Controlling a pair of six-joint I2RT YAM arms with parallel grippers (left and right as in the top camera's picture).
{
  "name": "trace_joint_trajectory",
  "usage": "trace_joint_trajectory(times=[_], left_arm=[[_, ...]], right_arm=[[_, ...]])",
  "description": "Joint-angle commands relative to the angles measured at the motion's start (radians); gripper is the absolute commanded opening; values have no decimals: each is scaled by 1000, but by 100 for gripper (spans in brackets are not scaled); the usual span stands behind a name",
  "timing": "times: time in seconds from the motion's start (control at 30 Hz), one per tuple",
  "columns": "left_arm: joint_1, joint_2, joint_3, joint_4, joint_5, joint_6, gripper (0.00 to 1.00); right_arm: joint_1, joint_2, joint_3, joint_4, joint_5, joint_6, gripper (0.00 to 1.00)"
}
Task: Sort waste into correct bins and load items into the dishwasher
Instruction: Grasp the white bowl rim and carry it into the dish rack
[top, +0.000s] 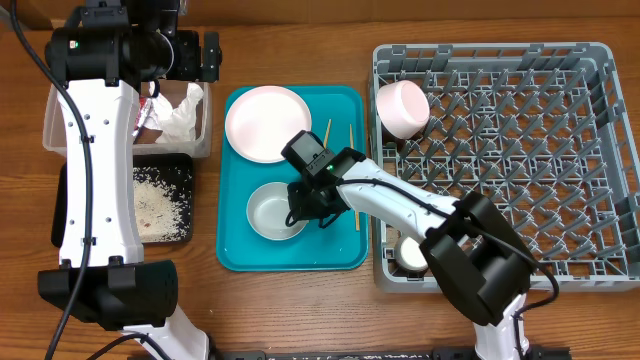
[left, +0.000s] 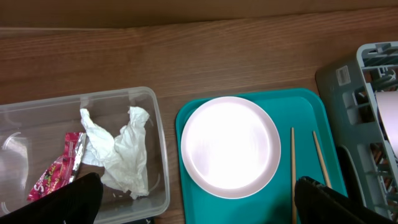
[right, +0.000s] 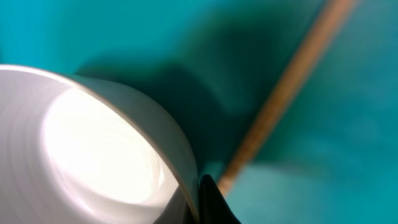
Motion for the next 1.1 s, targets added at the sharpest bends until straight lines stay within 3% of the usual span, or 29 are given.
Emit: trace_joint_trajectory(times=[0.0, 0.33, 0.73, 0.97, 1.07], left_arm=[[-2, 5, 16, 3, -6, -6, 100], [-2, 5, 16, 3, -6, -6, 100], [-2, 5, 16, 3, -6, -6, 100], [-2, 5, 16, 3, -6, -6, 100], [-2, 5, 16, 3, -6, -6, 100]], right_arm=[[-5, -116, 33, -37, 156, 17, 4], [-5, -212, 33, -210, 524, 109, 4], [-3, -469, 33, -581, 1208, 422, 4], [-10, -501, 24, -736, 1429, 417, 4], [-19, -486, -1, -724, 1480, 337, 4]])
